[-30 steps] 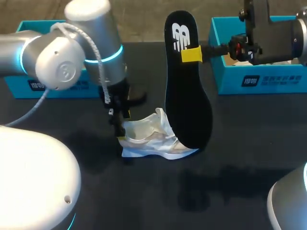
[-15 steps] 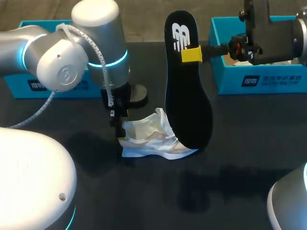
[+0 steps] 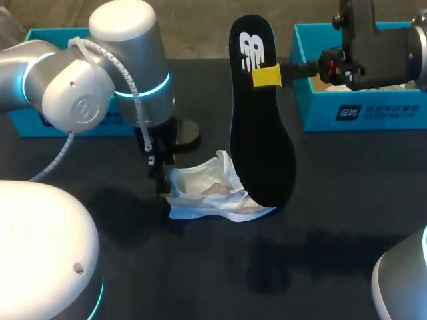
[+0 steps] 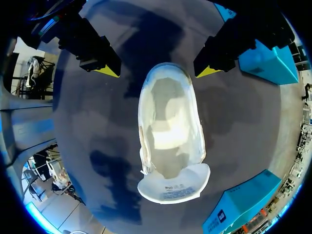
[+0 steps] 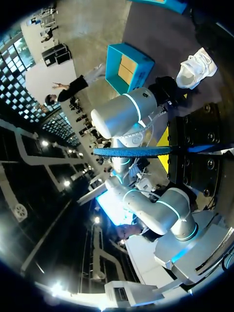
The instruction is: Take the shoe out of the shoebox, open the shoe tongue, remove and reinsert the insole, then place the shoe into the shoebox
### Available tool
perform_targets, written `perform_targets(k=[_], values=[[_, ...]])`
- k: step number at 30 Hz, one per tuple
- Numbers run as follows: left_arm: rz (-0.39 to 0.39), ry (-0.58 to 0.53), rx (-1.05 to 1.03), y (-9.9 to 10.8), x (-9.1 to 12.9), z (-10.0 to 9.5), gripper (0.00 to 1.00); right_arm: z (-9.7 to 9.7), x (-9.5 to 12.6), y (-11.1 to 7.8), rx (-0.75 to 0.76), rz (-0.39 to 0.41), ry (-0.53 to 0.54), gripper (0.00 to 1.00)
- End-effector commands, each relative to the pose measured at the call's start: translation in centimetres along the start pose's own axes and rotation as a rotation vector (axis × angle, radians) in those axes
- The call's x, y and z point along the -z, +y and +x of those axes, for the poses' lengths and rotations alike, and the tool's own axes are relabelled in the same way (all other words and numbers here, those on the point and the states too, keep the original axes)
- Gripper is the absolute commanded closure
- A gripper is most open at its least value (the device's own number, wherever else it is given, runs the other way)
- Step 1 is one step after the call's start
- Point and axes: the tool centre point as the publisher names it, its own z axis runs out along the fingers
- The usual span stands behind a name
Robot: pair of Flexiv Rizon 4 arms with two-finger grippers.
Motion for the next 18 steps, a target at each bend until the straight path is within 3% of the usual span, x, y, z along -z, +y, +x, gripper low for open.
perform_targets(k=[1, 9, 18], values=[[0.006, -0.014, -0.015, -0.7, 1.4, -0.6, 0.0, -0.1, -0.4, 0.2, -0.002, 0.002, -0.001, 1.0], [0.003, -0.038, -0.028, -1.6, 3.1, -3.3, 0.0, -0.1, -0.4, 0.2, -0.002, 0.002, -0.001, 1.0], [0.064, -0.026, -0.021, -4.1, 1.0, -6.4, 0.0, -0.1, -0.4, 0.2, -0.002, 0.002, -0.001, 1.0]])
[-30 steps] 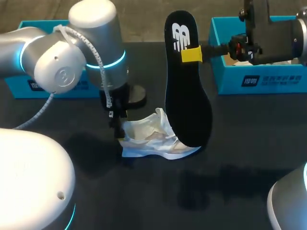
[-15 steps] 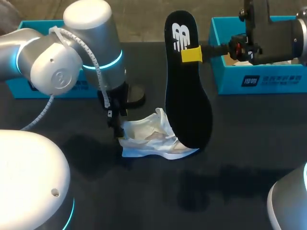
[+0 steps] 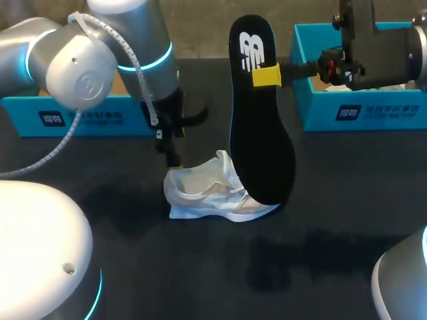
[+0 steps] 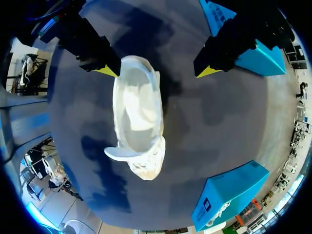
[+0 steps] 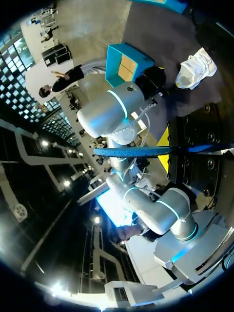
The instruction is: Take the shoe out of the shoebox, open the shoe tongue, remove and reinsert the insole, then place the shoe into the shoebox
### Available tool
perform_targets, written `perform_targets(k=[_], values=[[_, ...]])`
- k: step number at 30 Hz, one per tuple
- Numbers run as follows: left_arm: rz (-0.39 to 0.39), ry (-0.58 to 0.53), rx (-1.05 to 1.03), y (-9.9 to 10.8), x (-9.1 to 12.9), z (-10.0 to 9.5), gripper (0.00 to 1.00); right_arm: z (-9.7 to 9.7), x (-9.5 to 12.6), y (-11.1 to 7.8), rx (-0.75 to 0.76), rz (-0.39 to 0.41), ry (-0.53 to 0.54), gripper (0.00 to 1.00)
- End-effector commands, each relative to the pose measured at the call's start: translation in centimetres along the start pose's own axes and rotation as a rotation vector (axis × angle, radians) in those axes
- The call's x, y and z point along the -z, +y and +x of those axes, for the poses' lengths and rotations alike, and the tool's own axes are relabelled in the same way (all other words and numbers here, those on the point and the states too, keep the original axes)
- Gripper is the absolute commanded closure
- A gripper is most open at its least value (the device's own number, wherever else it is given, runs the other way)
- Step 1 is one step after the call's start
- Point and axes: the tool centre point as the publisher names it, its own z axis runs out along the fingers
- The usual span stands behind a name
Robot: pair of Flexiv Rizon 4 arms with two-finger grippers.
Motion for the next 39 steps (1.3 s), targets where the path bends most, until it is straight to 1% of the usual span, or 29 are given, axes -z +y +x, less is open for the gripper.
perform_targets(k=[1, 6, 8, 12, 18, 25, 28, 29, 31, 32, 33, 34, 36, 39], values=[[-0.001, 0.038, -0.012, -1.5, -2.1, -1.6, 0.0, -0.1, -0.4, 0.2, -0.002, 0.002, -0.001, 1.0], [0.005, 0.05, -0.02, -2.9, -3.8, -2.1, 0.0, -0.1, -0.4, 0.2, -0.002, 0.002, -0.001, 1.0], [0.024, 0.063, -0.035, -3.4, -4.4, -1.9, 0.0, -0.1, -0.4, 0.2, -0.002, 0.002, -0.001, 1.0], [0.025, 0.075, -0.04, -4.3, -5.6, -1.4, 0.0, -0.1, -0.4, 0.2, -0.002, 0.002, -0.001, 1.0], [0.031, 0.079, -0.03, -5.3, -7.2, -1.1, 0.0, -0.1, -0.4, 0.2, -0.002, 0.002, -0.001, 1.0], [0.047, 0.1, -0.005, -5.9, -9.0, -1.5, 0.01, -0.1, -0.4, 0.2, -0.002, 0.002, -0.001, 1.0], [0.051, 0.111, -0.001, -6.1, -9.6, -1.7, 0.04, -0.1, -0.4, 0.2, -0.002, 0.002, -0.001, 1.0], [0.049, 0.118, -0.004, -6.2, -9.7, -1.6, 0.1, -0.1, -0.4, 0.2, -0.002, 0.002, -0.001, 1.0], [0.047, 0.122, -0.01, -6.3, -9.9, -1.4, 0.18, -0.1, -0.4, 0.2, -0.002, 0.002, -0.001, 1.0], [0.046, 0.125, -0.014, -6.4, -9.9, -1.3, 0.18, -0.1, -0.4, 0.2, -0.002, 0.002, -0.001, 1.0], [0.046, 0.126, -0.016, -6.4, -10.0, -1.3, 0.2, -0.1, -0.4, 0.2, -0.002, 0.002, -0.001, 1.0], [0.045, 0.127, -0.017, -6.5, -10.1, -1.2, 0.28, -0.1, -0.4, 0.2, -0.002, 0.002, -0.001, 1.0], [0.045, 0.135, -0.02, -6.5, -10.4, -1.1, 0.33, -0.1, -0.4, 0.2, -0.002, 0.002, -0.001, 1.0], [0.045, 0.148, -0.026, -6.5, -11.0, -0.6, 0.32, -0.1, -0.4, 0.2, -0.002, 0.002, -0.001, 1.0]])
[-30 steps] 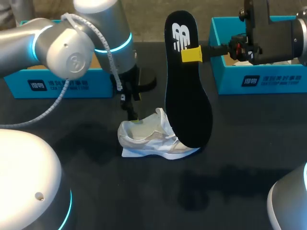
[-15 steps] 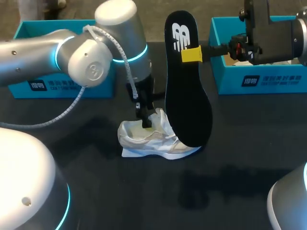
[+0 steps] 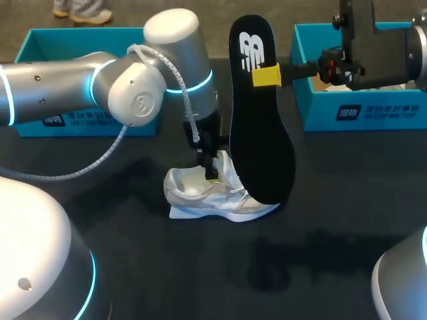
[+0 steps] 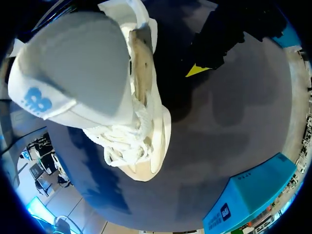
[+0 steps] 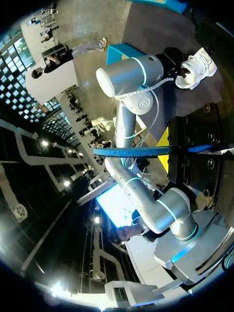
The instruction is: Take the shoe out of the shoebox, open the shoe tongue, remove and reinsert the insole, then place the shoe into the shoebox
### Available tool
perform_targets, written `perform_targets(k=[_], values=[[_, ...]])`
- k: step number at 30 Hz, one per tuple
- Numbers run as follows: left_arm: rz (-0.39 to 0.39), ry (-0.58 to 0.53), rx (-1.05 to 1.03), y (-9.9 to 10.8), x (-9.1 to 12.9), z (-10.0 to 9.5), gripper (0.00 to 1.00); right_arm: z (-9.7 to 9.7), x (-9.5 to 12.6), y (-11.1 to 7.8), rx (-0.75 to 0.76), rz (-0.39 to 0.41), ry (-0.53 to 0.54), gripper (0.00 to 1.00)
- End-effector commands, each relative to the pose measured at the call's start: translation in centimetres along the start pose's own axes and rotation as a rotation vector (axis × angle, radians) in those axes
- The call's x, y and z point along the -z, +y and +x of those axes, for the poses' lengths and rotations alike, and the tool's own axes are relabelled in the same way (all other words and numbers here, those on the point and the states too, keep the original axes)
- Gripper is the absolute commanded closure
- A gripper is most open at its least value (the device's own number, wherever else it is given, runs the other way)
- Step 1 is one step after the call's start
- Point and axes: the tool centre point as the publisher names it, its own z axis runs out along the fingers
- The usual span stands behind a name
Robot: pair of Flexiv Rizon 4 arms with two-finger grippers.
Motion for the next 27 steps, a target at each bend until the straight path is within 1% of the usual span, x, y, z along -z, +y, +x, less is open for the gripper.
perform_targets(k=[1, 3, 4, 5, 6, 9, 10, 11, 12, 15, 17, 20, 23, 24, 25, 27], values=[[-0.005, 0.015, -0.005, -0.1, -0.9, 0.0, 0.35, -0.1, -0.4, 0.1, -0.002, 0.002, -0.001, 1.0], [-0.002, 0.022, -0.005, 0.0, -1.1, 0.1, 0.38, -0.1, -0.4, 0.1, -0.002, 0.002, -0.001, 1.0], [-0.002, 0.024, -0.004, 0.0, -1.2, 0.2, 0.42, -0.1, -0.4, 0.1, -0.002, 0.002, -0.001, 1.0], [-0.002, 0.027, -0.004, 0.1, -1.3, 0.2, 0.5, -0.1, -0.4, 0.1, -0.002, 0.002, -0.001, 1.0], [-0.002, 0.029, -0.003, 0.1, -1.4, 0.3, 0.53, -0.1, -0.4, 0.1, -0.002, 0.002, -0.001, 1.0], [-0.004, 0.039, -0.002, 0.3, -1.6, 0.4, 0.67, -0.1, -0.4, 0.1, -0.002, 0.002, -0.001, 1.0], [-0.003, 0.041, -0.001, 0.3, -1.7, 0.4, 0.76, -0.1, -0.4, 0.1, -0.002, 0.002, -0.001, 1.0], [-0.002, 0.045, -0.002, 0.3, -1.7, 0.4, 0.95, -0.1, -0.4, 0.1, -0.002, 0.002, -0.001, 1.0], [0.003, 0.046, -0.002, 0.3, -1.6, 0.4, 1.0, -0.1, -0.4, 0.1, -0.002, 0.002, -0.001, 1.0], [0.014, 0.054, -0.021, 0.4, -0.8, 0.4, 1.0, -0.1, -0.4, 0.1, -0.002, 0.002, -0.001, 1.0], [0.024, 0.068, -0.051, 0.5, 0.0, 0.2, 1.0, -0.1, -0.4, 0.1, -0.002, 0.002, -0.001, 1.0], [0.018, 0.118, -0.121, 0.6, 1.4, -0.2, 1.0, -0.1, -0.4, 0.1, -0.002, 0.002, -0.001, 1.0], [0.003, 0.186, -0.207, 0.7, 2.8, -0.6, 1.0, -0.1, -0.4, 0.1, -0.002, 0.002, -0.001, 1.0], [-0.02, 0.22, -0.249, 0.7, 3.1, -0.7, 1.0, -0.1, -0.4, 0.1, -0.002, 0.002, -0.001, 1.0], [-0.016, 0.235, -0.28, 0.7, 3.5, -0.8, 1.0, -0.1, -0.4, 0.1, -0.002, 0.002, -0.001, 1.0], [-0.044, 0.305, -0.361, 0.7, 3.8, -1.1, 1.0, -0.1, -0.4, 0.1, -0.002, 0.002, -0.001, 1.0]])
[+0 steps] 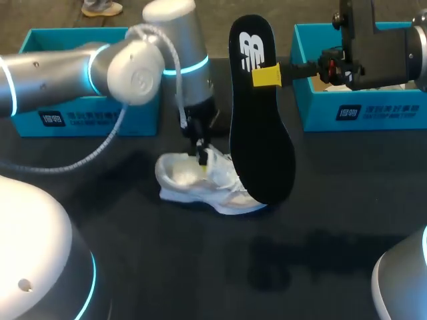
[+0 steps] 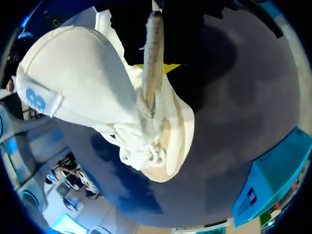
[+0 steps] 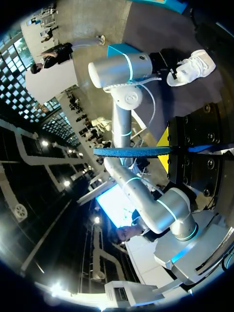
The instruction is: Take the shoe out of the shoebox, open the shoe tongue, remove and reinsert the insole, then place the shoe into the shoebox
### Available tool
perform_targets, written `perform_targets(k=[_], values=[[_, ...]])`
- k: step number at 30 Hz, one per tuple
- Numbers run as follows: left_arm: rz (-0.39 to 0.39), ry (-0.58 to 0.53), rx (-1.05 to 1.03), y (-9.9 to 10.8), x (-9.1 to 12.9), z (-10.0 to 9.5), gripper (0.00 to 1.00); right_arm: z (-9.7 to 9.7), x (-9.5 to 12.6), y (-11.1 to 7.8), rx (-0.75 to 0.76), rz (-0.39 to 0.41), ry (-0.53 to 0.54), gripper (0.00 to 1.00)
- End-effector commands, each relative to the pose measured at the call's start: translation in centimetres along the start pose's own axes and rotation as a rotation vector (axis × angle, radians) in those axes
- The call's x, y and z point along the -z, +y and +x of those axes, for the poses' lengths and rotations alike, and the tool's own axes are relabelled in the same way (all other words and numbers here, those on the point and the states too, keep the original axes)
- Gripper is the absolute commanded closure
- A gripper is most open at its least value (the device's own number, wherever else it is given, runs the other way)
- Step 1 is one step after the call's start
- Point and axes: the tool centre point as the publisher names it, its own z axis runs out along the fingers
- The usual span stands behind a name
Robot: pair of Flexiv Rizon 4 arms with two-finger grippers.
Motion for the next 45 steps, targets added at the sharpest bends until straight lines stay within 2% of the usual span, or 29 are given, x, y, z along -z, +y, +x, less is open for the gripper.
perform_targets(k=[1, 2, 4, 5, 11, 15, 20, 40, 45], values=[[-0.046, 0.151, -0.133, -0.1, 2.2, -1.2, 1.0, -0.1, -0.4, 0.1, -0.002, 0.002, -0.001, 1.0], [-0.08, 0.19, -0.178, -0.1, 2.2, -1.5, 1.0, -0.1, -0.4, 0.1, -0.002, 0.002, -0.001, 1.0], [-0.084, 0.249, -0.257, -0.2, 2.3, -1.7, 1.0, -0.1, -0.4, 0.1, -0.002, 0.002, -0.001, 1.0], [-0.119, 0.298, -0.32, -0.3, 2.3, -1.8, 1.0, -0.1, -0.4, 0.1, -0.002, 0.002, -0.001, 1.0], [-0.204, 0.438, -0.639, -1.3, 3.2, -1.0, 1.0, -0.1, -0.4, 0.1, -0.002, 0.002, -0.001, 1.0], [-0.304, 0.43, -0.762, -1.8, 4.0, -1.1, 1.0, -0.1, -0.4, 0.1, -0.002, 0.002, -0.001, 1.0], [-0.316, 0.435, -0.901, -2.3, 4.8, -1.1, 1.0, -0.1, -0.4, 0.1, -0.002, 0.002, -0.001, 1.0], [-0.322, 0.412, -0.889, -2.4, 4.7, -1.0, 1.0, -0.1, -0.4, 0.1, -0.002, 0.002, -0.001, 1.0], [-0.363, 0.432, -0.911, -3.0, 4.1, -1.0, 1.0, -0.1, -0.4, 0.1, -0.002, 0.002, -0.001, 1.0]])
